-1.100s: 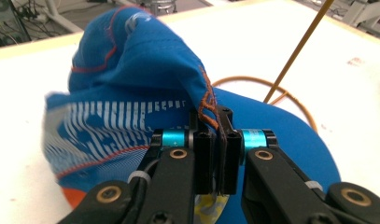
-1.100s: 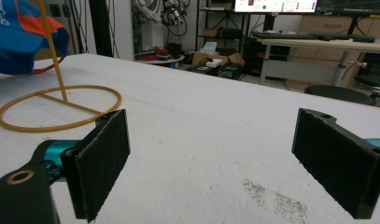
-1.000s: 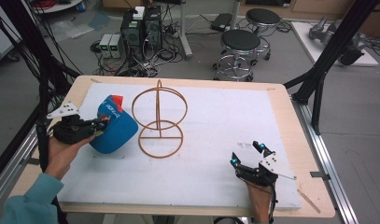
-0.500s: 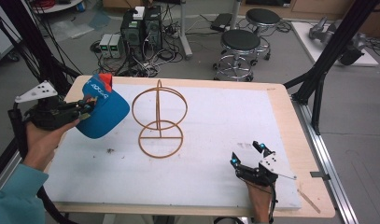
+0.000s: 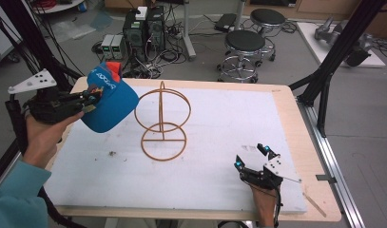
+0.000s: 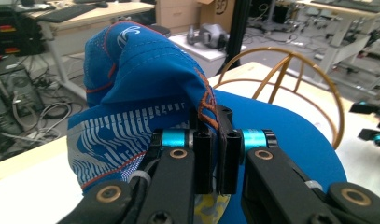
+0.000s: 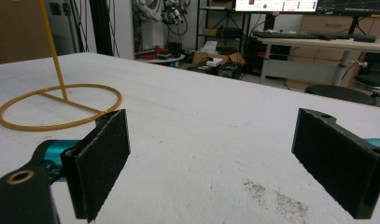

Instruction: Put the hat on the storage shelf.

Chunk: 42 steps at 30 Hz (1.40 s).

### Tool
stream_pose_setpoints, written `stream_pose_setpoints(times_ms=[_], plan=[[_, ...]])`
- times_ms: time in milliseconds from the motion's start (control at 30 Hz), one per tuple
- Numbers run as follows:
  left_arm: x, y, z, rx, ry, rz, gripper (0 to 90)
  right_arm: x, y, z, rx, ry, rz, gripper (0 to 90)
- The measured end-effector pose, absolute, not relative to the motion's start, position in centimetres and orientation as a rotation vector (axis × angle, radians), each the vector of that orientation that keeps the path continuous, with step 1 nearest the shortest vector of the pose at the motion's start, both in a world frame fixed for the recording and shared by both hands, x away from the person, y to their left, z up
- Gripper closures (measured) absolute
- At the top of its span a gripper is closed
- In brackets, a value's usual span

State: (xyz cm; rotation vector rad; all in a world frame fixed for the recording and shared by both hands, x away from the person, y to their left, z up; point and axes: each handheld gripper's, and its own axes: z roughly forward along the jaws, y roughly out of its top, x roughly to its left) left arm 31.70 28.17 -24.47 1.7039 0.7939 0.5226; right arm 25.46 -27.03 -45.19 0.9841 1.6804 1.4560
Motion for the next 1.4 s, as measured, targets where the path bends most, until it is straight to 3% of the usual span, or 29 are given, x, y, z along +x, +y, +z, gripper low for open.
stream_pose_setpoints(times_ms=[667, 1400], plan=[[32.7, 23.0, -22.2, 1.626, 0.696, 0.458, 87.3, 25.4, -26.9, -45.2, 0.974, 1.685, 1.447, 10.3], [33.0, 16.1, -23.9, 1.744, 0.598, 0.364, 87.1, 25.5, -27.0, -45.2, 0.980, 1.682, 1.455, 10.3]])
